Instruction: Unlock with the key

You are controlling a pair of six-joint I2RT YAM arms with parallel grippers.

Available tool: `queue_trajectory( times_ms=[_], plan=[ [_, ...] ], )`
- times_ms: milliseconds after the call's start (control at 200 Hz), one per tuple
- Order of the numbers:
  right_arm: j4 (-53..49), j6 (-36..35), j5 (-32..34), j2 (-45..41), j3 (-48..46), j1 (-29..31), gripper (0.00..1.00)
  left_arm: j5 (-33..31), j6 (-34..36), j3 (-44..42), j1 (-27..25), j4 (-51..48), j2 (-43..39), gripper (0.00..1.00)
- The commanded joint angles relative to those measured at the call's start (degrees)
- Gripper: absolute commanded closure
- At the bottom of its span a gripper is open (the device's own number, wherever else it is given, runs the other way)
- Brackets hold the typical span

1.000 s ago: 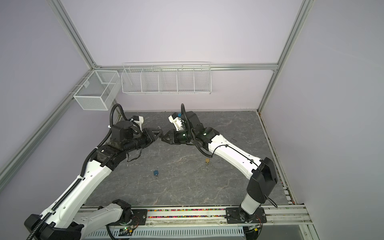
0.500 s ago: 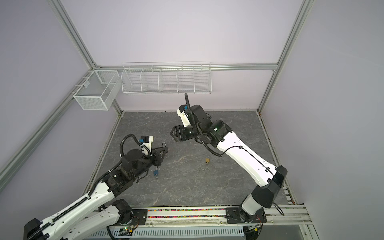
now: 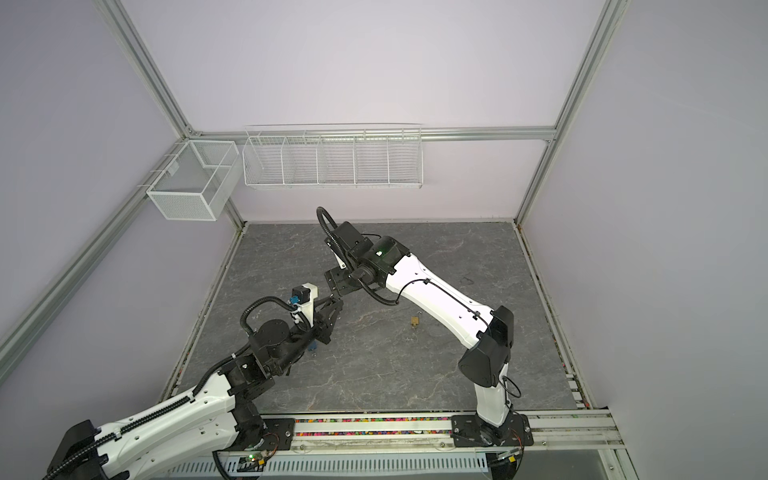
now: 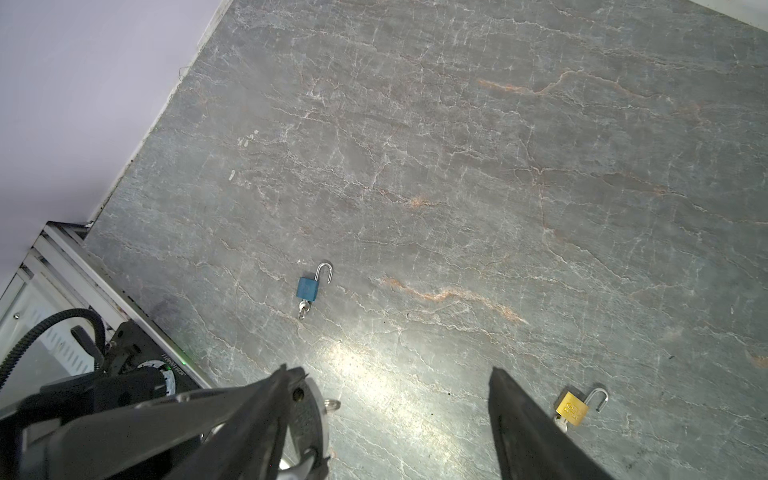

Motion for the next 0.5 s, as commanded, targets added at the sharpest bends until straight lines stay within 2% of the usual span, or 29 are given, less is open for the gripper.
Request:
queue_trajectory(
  times_ms=[0,200,290,495],
  plan=[
    [-3.97,-1.04,3.49,0.24,2.36,0.68,0.23,-1.52,2.22,0.29,-0.18,4.78,0.06,1.0],
    [-1.99,-1.73,0.94,-2.75,1.76,1.43,0.23,-2.25,1.96,0.48,-0.17,3.81,1.07,1.0],
    [-1.31,-2.15,-0.18,-4.42,0.01,1.29,0.2,-2.07,1.8,0.27,-0.18,4.25,0.98,1.0],
    [-5.51,-1.38,-1.67,-0.87,4.53,1.49,0.19,-2.07,2.73,0.73,-0.18,4.06,1.59,1.0]
  ],
)
